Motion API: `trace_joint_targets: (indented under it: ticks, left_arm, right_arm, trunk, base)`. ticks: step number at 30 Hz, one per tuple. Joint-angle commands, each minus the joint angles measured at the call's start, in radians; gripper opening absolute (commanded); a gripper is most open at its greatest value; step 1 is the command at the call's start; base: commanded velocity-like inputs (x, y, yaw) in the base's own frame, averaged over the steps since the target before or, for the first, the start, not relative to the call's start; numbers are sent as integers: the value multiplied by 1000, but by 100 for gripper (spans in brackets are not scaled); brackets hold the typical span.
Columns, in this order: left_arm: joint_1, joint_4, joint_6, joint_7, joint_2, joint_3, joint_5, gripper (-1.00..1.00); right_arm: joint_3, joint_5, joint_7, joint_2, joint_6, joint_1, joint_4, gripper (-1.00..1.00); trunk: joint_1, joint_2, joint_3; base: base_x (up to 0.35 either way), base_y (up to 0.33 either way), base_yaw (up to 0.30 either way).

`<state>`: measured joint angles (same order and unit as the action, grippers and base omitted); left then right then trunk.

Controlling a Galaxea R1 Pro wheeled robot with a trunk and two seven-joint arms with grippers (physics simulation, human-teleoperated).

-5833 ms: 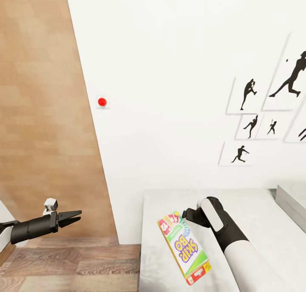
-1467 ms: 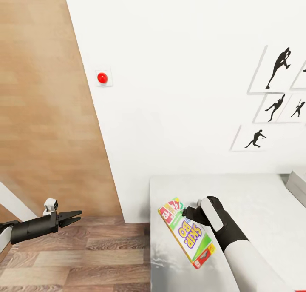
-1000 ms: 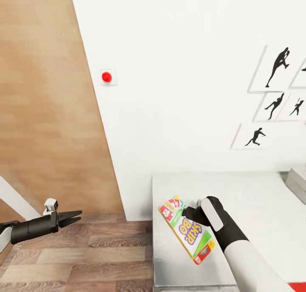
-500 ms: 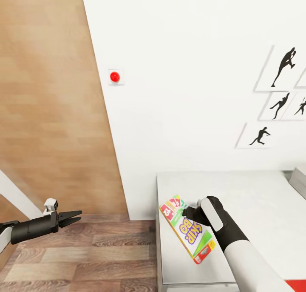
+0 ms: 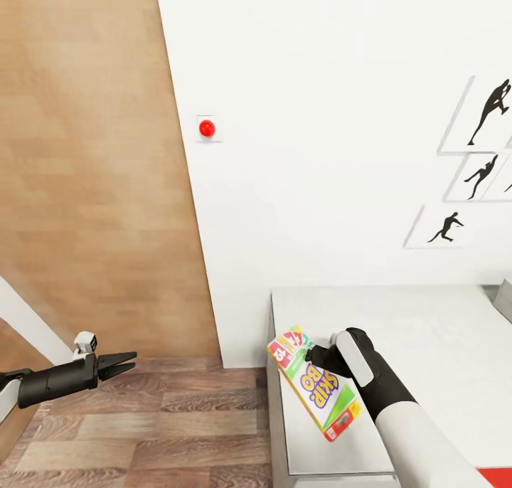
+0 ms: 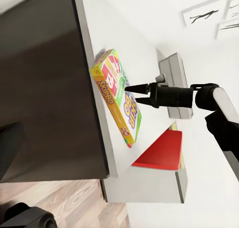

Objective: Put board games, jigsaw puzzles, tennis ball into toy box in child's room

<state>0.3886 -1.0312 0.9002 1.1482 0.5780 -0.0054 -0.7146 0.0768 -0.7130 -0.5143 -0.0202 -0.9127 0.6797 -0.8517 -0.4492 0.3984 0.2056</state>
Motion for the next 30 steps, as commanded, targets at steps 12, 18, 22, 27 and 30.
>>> trace_joint_targets:
  ticks: [12,18,22,27,30]
  left_arm:
    - [1,0,6,1,-1,-1,-3,100]
    - [1,0,6,1,-1,-1,-3,100]
    - [1,0,6,0,-2,-1,-3,100]
    - [1,0,6,-1,-3,-1,-3,100]
    - [1,0,6,-1,-3,-1,-3,100]
  right_arm:
    - [1,-26,-9,0,2,0,18,100]
    - [1,-26,-9,0,2,0,18,100]
    - [1,-26,-9,0,2,0,18,100]
    - [1,-26,-9,0,2,-3,16,100]
    - [0,-26,-9,2,2,-8,10,100]
  trunk:
    - [-1,2,2]
    - [-1,2,2]
    - [-1,2,2]
    - [-1,2,-3]
    - [-1,2,-7]
  base:
    - [0,99,0]
    - [0,39,0]
    - [0,7,0]
    - [0,1,-21]
    - [0,0,-52]
